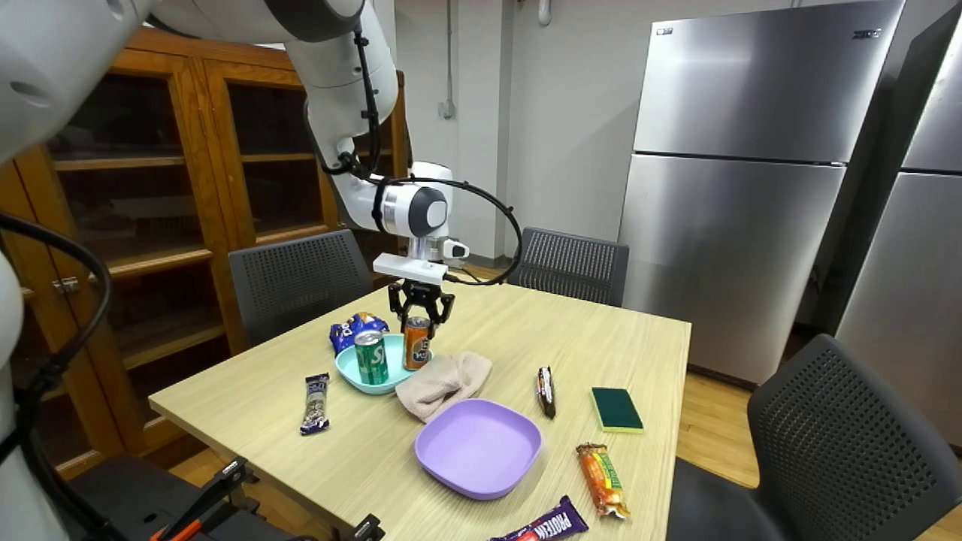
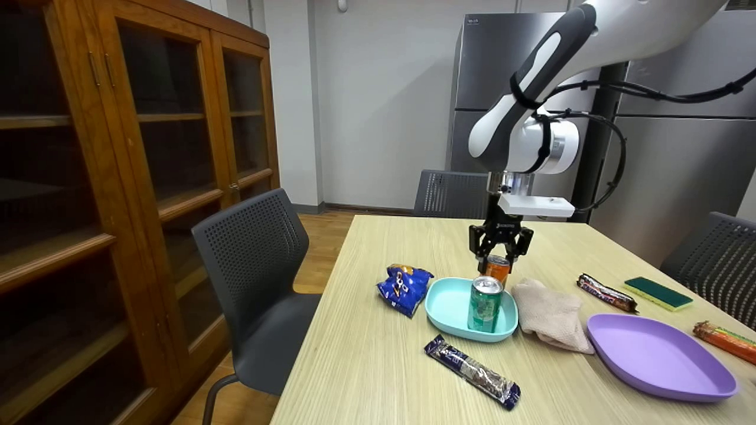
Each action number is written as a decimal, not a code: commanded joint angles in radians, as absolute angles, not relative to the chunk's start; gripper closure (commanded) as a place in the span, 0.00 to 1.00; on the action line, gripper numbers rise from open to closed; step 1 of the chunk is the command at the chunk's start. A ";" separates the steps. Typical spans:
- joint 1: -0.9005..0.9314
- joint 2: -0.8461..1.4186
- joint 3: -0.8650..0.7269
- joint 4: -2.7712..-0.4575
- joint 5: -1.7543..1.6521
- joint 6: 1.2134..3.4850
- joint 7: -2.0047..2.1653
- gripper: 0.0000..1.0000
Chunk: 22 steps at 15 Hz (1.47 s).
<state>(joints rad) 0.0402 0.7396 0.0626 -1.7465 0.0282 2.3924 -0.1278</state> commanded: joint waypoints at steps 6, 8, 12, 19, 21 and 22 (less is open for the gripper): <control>0.054 0.658 0.045 -1.784 -0.029 2.348 -0.107 0.00; 0.044 0.624 0.049 -1.790 -0.033 2.316 -0.124 0.00; 0.031 0.541 0.048 -1.813 -0.032 2.281 -0.145 0.00; -0.012 0.421 0.027 -1.884 -0.019 2.325 -0.185 0.00; -0.029 0.395 0.020 -1.910 -0.022 2.343 -0.199 0.00; -0.037 0.383 0.016 -1.924 -0.021 2.351 -0.205 0.00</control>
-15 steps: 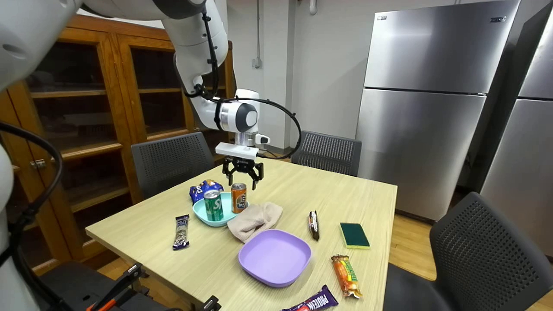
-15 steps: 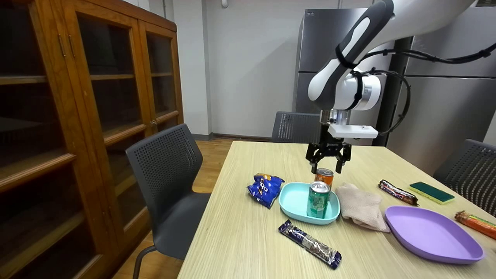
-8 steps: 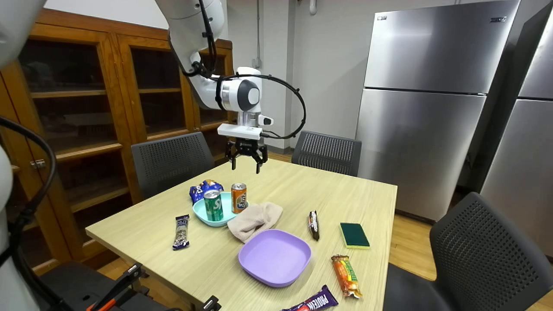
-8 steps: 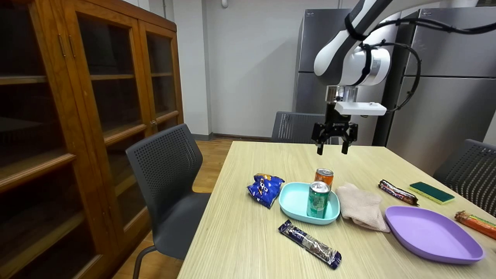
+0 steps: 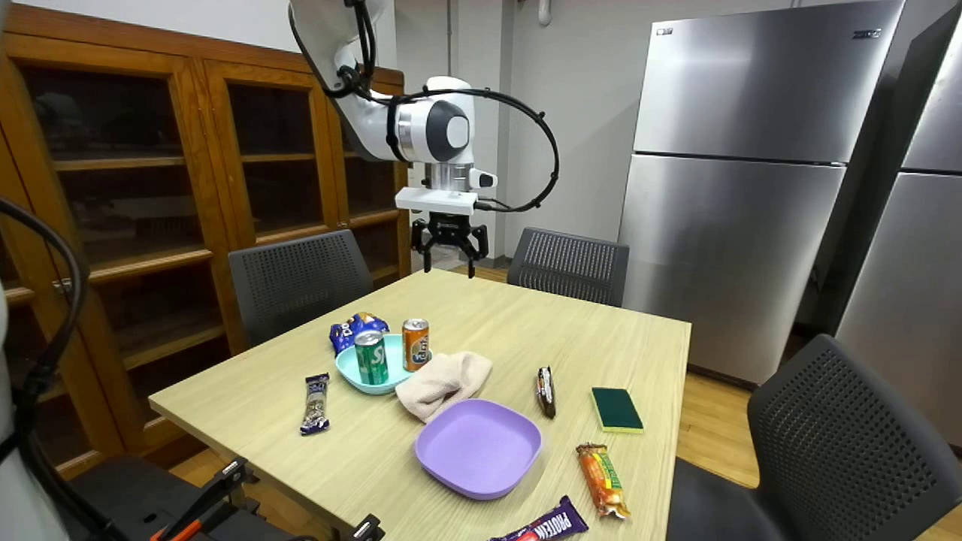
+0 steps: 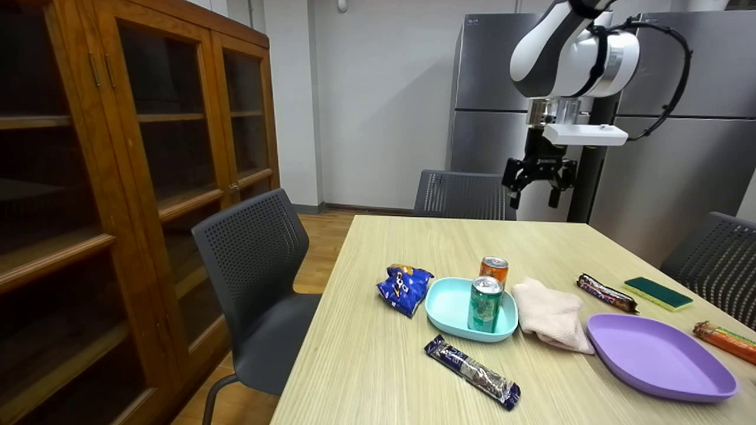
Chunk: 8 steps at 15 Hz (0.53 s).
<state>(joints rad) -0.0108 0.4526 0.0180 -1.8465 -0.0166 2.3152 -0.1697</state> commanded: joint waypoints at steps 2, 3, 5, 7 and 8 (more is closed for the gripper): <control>-0.053 0.362 0.007 -1.955 -0.020 2.369 -0.216 0.00; -0.059 0.354 0.001 -1.967 -0.025 2.377 -0.216 0.00; -0.060 0.336 -0.020 -2.003 -0.054 2.407 -0.209 0.00; -0.066 0.325 -0.035 -2.030 -0.081 2.431 -0.216 0.00; -0.061 0.376 -0.025 -1.966 -0.056 2.396 -0.192 0.00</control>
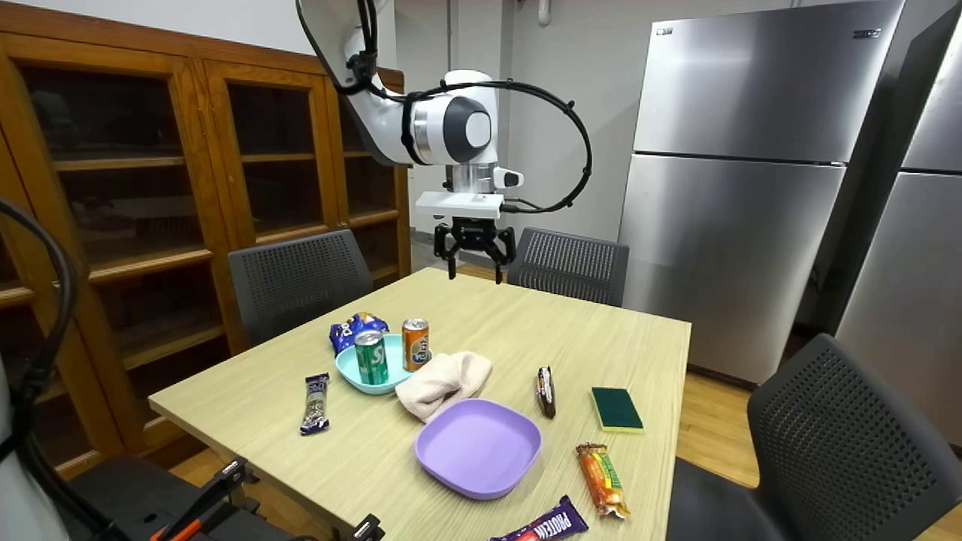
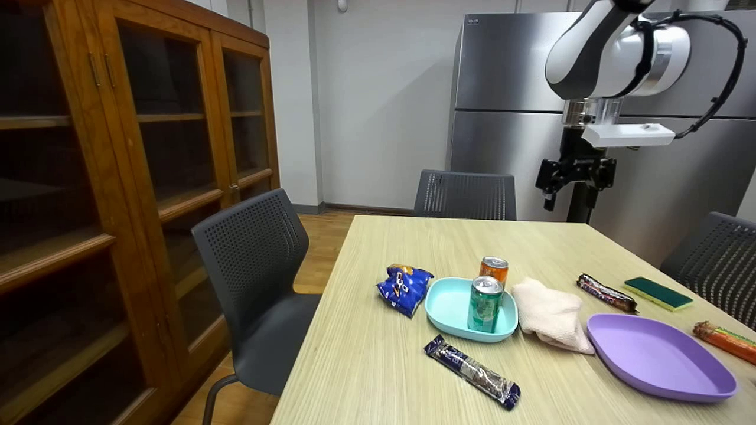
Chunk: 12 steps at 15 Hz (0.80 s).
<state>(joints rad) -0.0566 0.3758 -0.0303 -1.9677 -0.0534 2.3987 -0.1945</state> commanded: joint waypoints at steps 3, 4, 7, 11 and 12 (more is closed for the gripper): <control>-0.065 0.365 -0.034 -1.992 -0.070 2.415 -0.195 0.00; -0.065 0.364 -0.034 -1.993 -0.070 2.416 -0.196 0.00; -0.065 0.364 -0.034 -1.994 -0.070 2.418 -0.196 0.00; -0.065 0.364 -0.034 -1.994 -0.070 2.418 -0.196 0.00; -0.065 0.364 -0.034 -1.994 -0.070 2.418 -0.196 0.00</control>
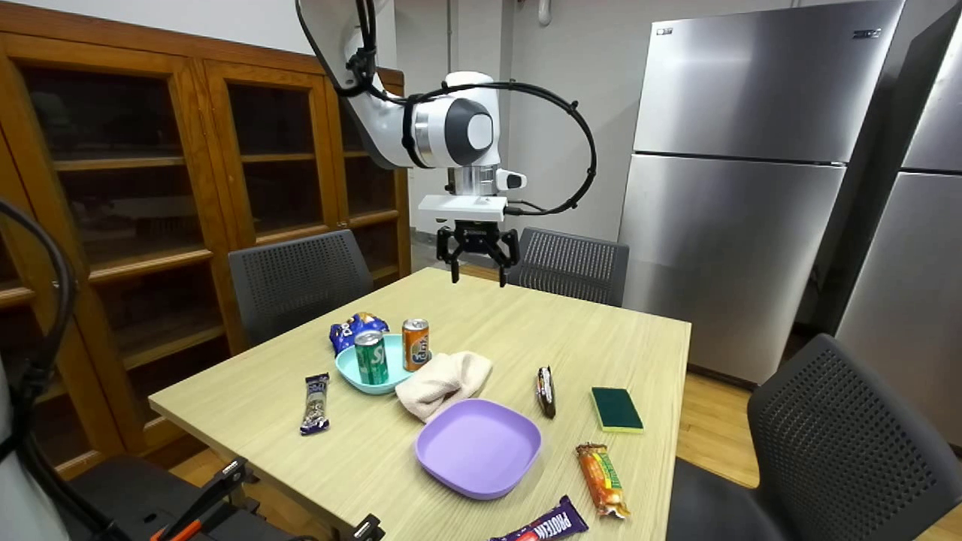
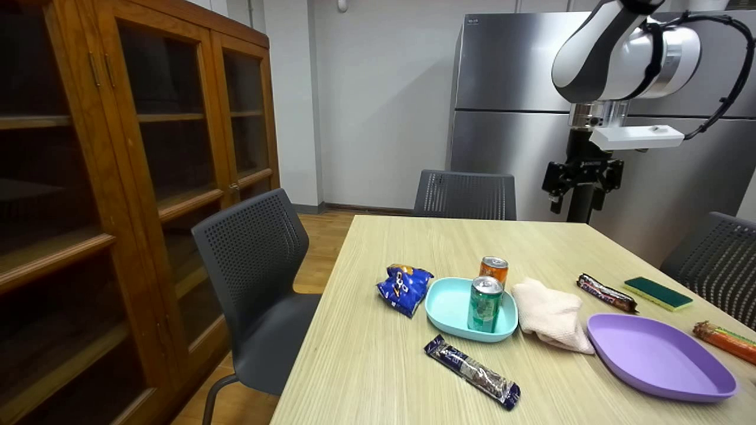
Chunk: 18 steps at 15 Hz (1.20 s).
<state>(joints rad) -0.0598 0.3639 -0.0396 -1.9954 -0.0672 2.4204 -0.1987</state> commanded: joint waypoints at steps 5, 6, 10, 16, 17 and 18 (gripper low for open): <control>-0.065 0.364 -0.034 -1.994 -0.070 2.419 -0.197 0.00; -0.065 0.364 -0.034 -1.995 -0.070 2.419 -0.197 0.00; -0.065 0.364 -0.034 -1.995 -0.070 2.420 -0.197 0.00; -0.065 0.364 -0.034 -1.995 -0.070 2.420 -0.197 0.00; -0.065 0.364 -0.034 -1.995 -0.070 2.420 -0.197 0.00; -0.069 0.366 -0.036 -1.998 -0.080 2.429 -0.215 0.00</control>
<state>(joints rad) -0.0598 0.3646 -0.0396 -1.9961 -0.0672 2.4219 -0.1993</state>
